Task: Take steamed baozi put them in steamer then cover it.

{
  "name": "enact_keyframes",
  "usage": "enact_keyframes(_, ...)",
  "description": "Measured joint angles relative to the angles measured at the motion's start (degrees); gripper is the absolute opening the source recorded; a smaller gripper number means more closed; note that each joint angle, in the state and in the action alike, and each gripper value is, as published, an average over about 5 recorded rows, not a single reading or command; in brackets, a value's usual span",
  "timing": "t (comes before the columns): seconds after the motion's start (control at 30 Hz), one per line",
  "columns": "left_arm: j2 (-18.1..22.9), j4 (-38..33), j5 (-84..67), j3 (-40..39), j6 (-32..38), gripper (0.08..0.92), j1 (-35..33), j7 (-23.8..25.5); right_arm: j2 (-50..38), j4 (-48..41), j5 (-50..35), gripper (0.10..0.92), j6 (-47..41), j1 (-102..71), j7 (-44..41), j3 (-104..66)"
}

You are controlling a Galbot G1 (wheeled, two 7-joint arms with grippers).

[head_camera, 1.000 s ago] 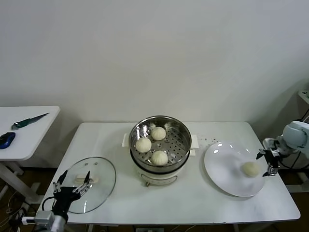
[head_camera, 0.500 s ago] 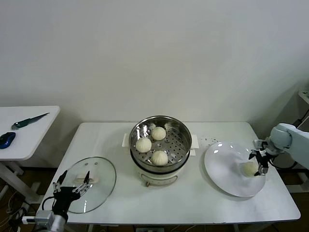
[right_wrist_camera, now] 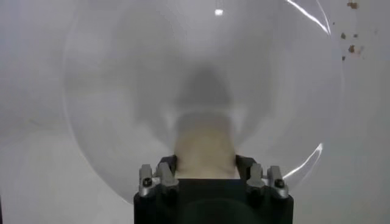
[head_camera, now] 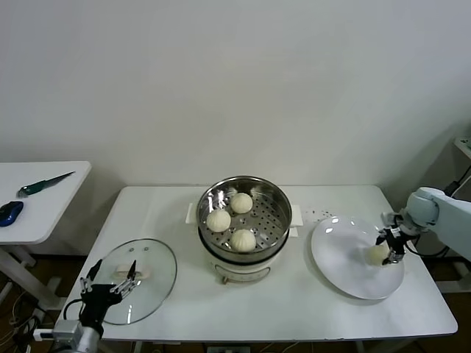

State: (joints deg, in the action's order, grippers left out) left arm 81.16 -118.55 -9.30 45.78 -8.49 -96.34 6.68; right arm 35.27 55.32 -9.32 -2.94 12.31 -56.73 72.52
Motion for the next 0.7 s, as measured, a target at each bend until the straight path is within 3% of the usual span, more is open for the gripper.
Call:
enact_keyframes(0.3,-0.2,-0.2,0.0,0.0,-0.5,0.823,0.5,0.0,0.9,4.5,-6.4,0.636,-0.1,13.0,-1.5,10.4)
enact_keyframes(0.7,-0.8,-1.3,-0.1,-0.1,-1.5,0.823,0.9,0.5,9.3,16.5,-25.8,0.636,-2.7,41.9,-3.1,27.5)
